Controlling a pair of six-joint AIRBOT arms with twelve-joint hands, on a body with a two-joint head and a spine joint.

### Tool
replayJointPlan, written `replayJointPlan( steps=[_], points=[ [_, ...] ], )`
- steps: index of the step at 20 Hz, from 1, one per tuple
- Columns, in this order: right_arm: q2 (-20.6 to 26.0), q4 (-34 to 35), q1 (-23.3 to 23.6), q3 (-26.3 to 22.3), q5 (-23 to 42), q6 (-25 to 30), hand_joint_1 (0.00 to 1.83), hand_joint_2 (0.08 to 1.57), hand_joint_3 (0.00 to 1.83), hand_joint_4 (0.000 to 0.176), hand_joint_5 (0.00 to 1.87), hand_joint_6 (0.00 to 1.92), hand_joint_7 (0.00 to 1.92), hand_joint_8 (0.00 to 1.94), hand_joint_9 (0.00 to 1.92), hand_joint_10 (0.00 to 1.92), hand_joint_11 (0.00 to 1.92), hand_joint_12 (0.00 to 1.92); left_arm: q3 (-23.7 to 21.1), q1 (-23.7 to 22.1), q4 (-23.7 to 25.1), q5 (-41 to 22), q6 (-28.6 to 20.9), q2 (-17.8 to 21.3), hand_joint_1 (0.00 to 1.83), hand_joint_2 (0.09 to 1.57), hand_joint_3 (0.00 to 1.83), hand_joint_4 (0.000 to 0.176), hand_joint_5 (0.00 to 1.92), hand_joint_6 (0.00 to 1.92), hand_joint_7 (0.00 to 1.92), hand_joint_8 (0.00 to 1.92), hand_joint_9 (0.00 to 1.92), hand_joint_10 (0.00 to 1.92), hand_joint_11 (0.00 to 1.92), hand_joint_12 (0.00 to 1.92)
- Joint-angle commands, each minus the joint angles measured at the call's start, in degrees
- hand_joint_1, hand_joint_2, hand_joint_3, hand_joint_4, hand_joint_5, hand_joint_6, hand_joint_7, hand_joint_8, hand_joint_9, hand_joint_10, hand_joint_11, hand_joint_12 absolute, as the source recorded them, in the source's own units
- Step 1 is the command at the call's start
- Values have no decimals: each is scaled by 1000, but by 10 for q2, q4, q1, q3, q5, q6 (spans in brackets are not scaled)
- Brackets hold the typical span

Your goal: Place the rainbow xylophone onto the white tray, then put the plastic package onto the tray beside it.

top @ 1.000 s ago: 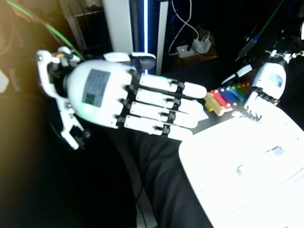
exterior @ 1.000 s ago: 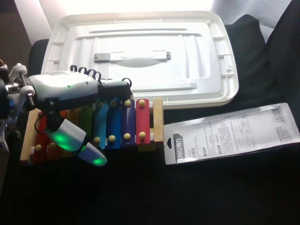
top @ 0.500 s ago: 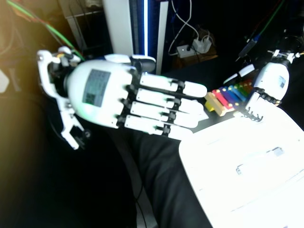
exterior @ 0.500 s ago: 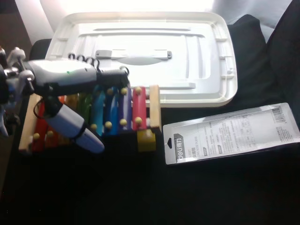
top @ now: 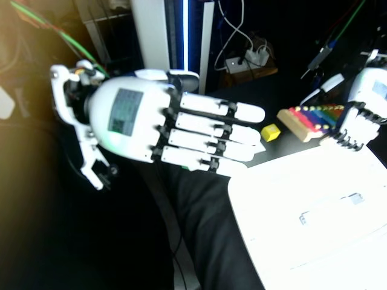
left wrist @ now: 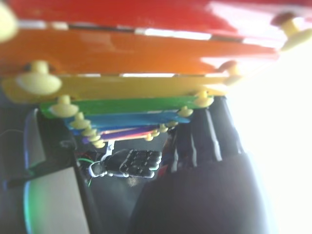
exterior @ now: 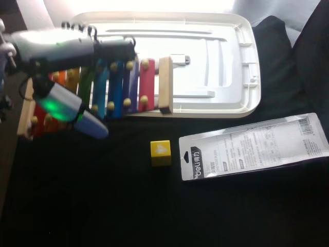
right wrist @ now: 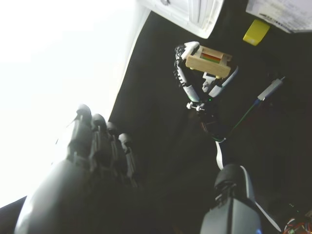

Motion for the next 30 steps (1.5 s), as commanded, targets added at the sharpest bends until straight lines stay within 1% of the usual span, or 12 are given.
replayJointPlan(
  steps=[1, 5, 9, 12, 15, 19, 20, 25, 26, 27, 29, 30],
  points=[
    [-1, 34, 7, 0, 61, 1, 499, 826, 2, 19, 0, 0, 0, 0, 0, 0, 0, 0, 4, -21, -19, -39, -4, 3, 1074, 1073, 0, 0, 285, 1193, 381, 1263, 437, 1424, 361, 1622],
    [-4, 34, 7, 3, 61, 1, 515, 828, 2, 32, 0, 0, 0, 0, 0, 0, 0, 0, 20, -84, 33, 3, -4, -9, 1040, 1074, 1, 0, 392, 863, 349, 1328, 406, 1448, 339, 1599],
    [-6, 33, 7, 5, 61, 1, 547, 833, 3, 19, 0, 0, 0, 0, 0, 0, 0, 0, 62, -113, 47, 35, -4, -53, 1005, 1070, 0, 0, 400, 863, 335, 1304, 392, 1443, 308, 1667],
    [-13, 30, 7, 12, 61, 1, 580, 828, 0, 30, 0, 0, 0, 0, 0, 0, 0, 0, 115, -118, 48, 58, -4, -107, 1011, 1037, 0, 0, 352, 904, 321, 1253, 348, 1377, 232, 1601],
    [-17, 23, 7, 16, 61, 1, 573, 804, 0, 38, 0, 0, 0, 0, 0, 0, 0, 0, 161, -119, 47, 77, -4, -153, 993, 1001, 0, 0, 371, 908, 329, 1243, 384, 1385, 331, 1575],
    [-37, 16, 7, 26, 62, 1, 627, 837, 6, 27, 0, 0, 0, 0, 0, 0, 0, 0, 220, -121, 52, 109, -3, -205, 1107, 1079, 13, 0, 326, 1113, 394, 1363, 505, 1498, 509, 1673],
    [-40, 16, 7, 27, 65, 1, 654, 829, 1, 34, 0, 0, 0, 0, 0, 0, 0, 0, 232, -122, 52, 116, -3, -216, 1124, 1120, 15, 0, 310, 1144, 389, 1329, 498, 1471, 502, 1671],
    [-52, 16, 9, 31, 75, 1, 671, 806, 0, 11, 0, 0, 0, 0, 0, 0, 0, 0, 284, -121, 49, 157, -4, -257, 1176, 1106, 2, 0, 314, 1146, 409, 1100, 465, 1164, 392, 1443],
    [-55, 16, 9, 32, 77, 1, 681, 806, 0, 7, 0, 0, 0, 0, 0, 0, 0, 0, 293, -120, 48, 167, -4, -264, 1280, 1198, 6, 0, 327, 1150, 660, 1343, 480, 1138, 391, 1428],
    [-57, 16, 9, 32, 79, 1, 695, 799, 0, 7, 0, 0, 0, 0, 0, 0, 0, 0, 303, -118, 44, 175, -4, -272, 1300, 1225, 3, 0, 343, 1179, 700, 1409, 498, 1157, 400, 1395],
    [-58, 16, 9, 32, 82, 1, 675, 799, 0, 1, 0, 0, 0, 0, 0, 0, 0, 0, 322, -114, 31, 184, -4, -284, 1250, 1101, 0, 0, 351, 1166, 452, 1153, 493, 1199, 427, 1370],
    [-59, 16, 10, 32, 84, 1, 670, 798, 0, 0, 0, 0, 0, 0, 0, 0, 6, 2, 331, -113, 27, 193, -4, -290, 1297, 1196, 0, 0, 351, 1213, 675, 1348, 493, 1235, 434, 1390]
  ],
)
